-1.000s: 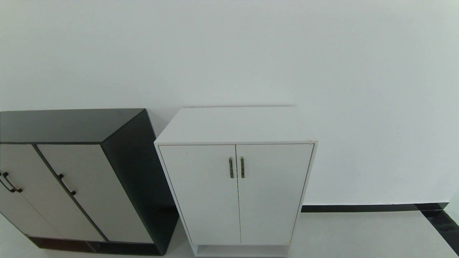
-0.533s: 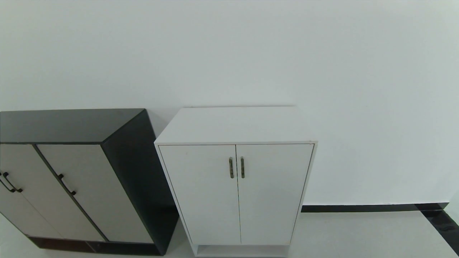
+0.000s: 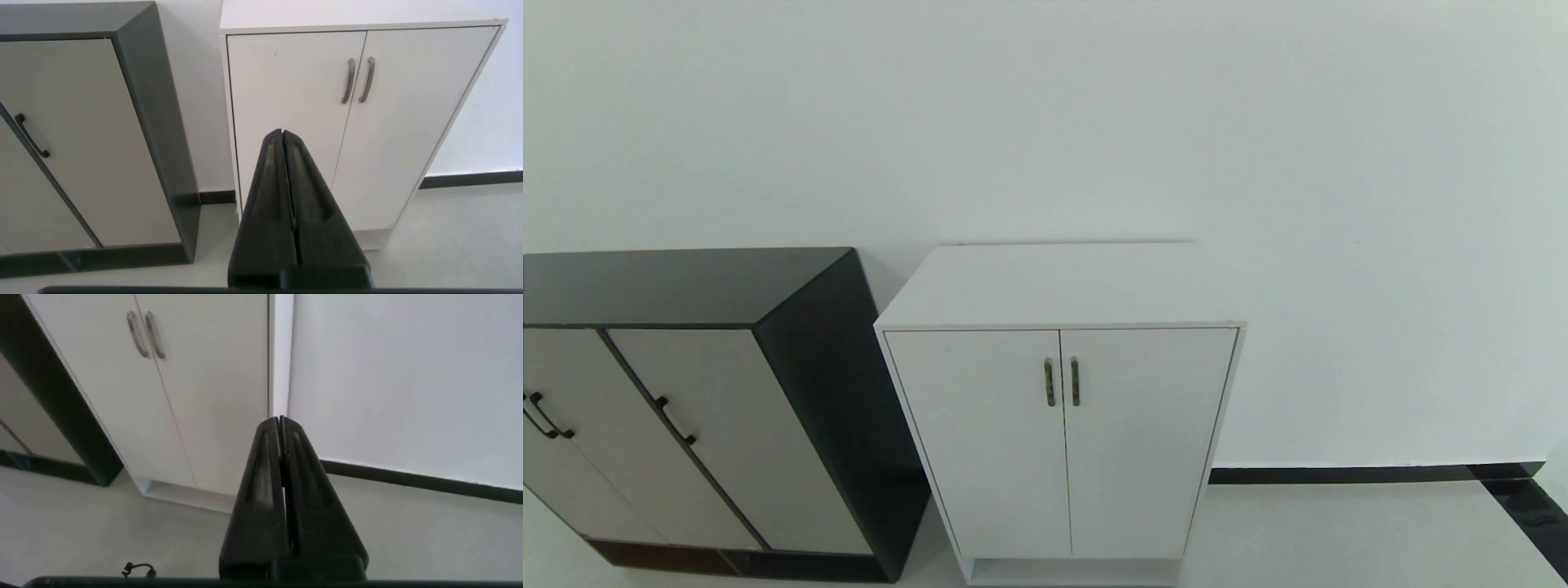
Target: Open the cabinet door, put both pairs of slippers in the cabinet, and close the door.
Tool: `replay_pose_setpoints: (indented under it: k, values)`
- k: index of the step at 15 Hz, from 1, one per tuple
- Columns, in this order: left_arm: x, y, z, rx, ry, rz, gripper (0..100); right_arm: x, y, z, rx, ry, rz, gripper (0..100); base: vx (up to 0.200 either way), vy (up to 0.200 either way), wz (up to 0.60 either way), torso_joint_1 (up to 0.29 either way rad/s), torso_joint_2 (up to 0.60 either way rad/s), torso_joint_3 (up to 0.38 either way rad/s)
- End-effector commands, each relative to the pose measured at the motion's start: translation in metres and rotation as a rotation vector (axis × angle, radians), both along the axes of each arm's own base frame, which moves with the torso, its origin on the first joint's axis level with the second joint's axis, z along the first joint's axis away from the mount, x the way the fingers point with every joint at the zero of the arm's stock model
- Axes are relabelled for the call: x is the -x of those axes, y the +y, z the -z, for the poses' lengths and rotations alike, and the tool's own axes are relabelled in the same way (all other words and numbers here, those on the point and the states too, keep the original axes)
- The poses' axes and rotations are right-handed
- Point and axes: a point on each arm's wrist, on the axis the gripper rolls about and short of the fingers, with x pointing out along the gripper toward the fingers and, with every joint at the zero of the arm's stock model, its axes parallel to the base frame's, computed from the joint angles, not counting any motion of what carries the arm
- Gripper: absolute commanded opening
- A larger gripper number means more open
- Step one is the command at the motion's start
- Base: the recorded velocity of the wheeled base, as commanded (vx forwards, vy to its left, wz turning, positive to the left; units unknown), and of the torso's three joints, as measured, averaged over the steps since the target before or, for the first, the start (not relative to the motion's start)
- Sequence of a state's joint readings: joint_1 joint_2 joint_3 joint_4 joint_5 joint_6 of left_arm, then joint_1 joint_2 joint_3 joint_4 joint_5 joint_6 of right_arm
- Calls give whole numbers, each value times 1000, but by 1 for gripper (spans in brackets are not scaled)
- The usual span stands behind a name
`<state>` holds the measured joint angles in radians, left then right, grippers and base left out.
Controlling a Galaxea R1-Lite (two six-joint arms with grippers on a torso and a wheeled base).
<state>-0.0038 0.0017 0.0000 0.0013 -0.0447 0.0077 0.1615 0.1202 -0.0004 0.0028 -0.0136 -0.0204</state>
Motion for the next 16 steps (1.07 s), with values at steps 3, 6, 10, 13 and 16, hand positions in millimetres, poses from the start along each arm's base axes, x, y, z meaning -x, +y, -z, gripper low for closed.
replay_pose_setpoints:
  k: [3,6,10,13,16]
  values:
    - [0,0,0,0,0,-1,0,2,1,0,2,-22,83,0,0,0,0,0,0,0]
    - [0,0,0,0,2,-1,0,2,1,0,-9,-22,87,0,0,0,0,0,0,0]
    - [0,0,0,0,2,-1,0,4,2,1,2,-46,155,0,0,0,0,0,0,0]
    - [0,0,0,0,2,-1,0,9,2,2,-3,-120,160,0,0,0,0,0,0,0]
    - [0,0,0,0,-1,1,0,9,2,2,-2,-120,163,0,0,0,0,0,0,0]
